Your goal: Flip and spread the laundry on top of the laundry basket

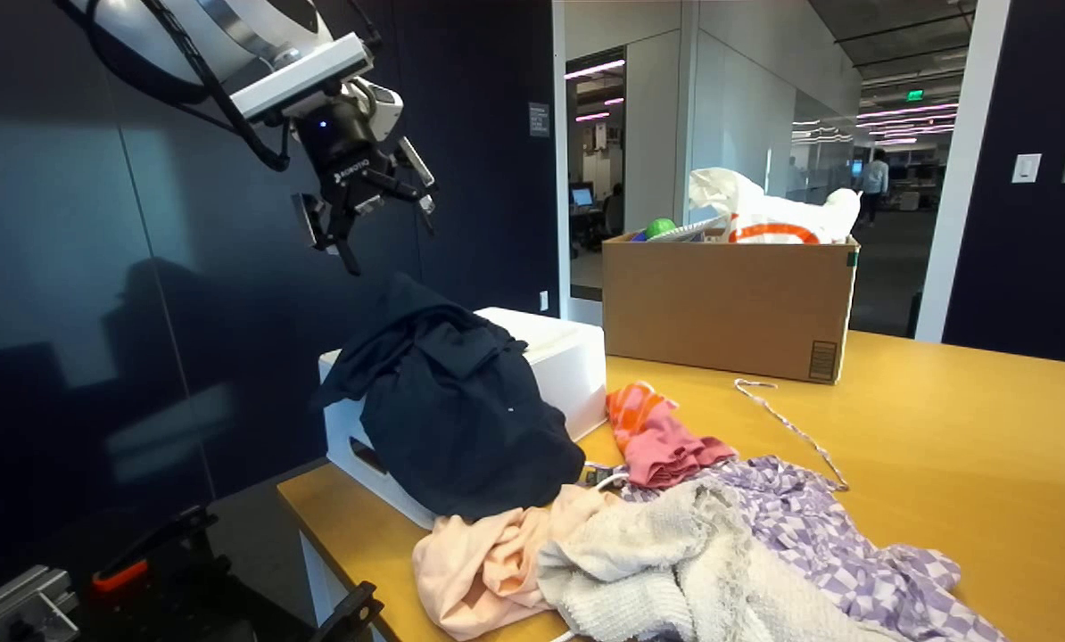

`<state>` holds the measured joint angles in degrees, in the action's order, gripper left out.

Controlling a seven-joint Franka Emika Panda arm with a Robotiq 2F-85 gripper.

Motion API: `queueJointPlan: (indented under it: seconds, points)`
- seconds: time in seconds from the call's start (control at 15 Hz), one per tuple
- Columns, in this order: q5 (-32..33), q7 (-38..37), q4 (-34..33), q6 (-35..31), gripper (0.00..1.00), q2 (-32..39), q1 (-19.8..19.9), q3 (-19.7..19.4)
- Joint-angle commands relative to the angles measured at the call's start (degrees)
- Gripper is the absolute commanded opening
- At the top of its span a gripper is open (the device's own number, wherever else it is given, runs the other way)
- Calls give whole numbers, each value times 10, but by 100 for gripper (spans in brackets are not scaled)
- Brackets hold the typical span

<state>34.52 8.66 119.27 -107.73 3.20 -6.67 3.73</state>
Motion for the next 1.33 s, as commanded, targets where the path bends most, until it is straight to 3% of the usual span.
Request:
queueJointPlan:
  seconds: [0.0, 0.27, 0.6, 0.87, 1.27]
  points:
    - [51, 19, 125, -46, 100, -103, 7, 5]
    - [103, 18, 232, -145, 100, -160, 15, -5]
    - [222, -70, 303, -285, 100, -155, 34, -5]
    - [325, -149, 305, -338, 100, -129, 54, -13]
    - [464, -276, 254, -350, 100, -41, 69, -22]
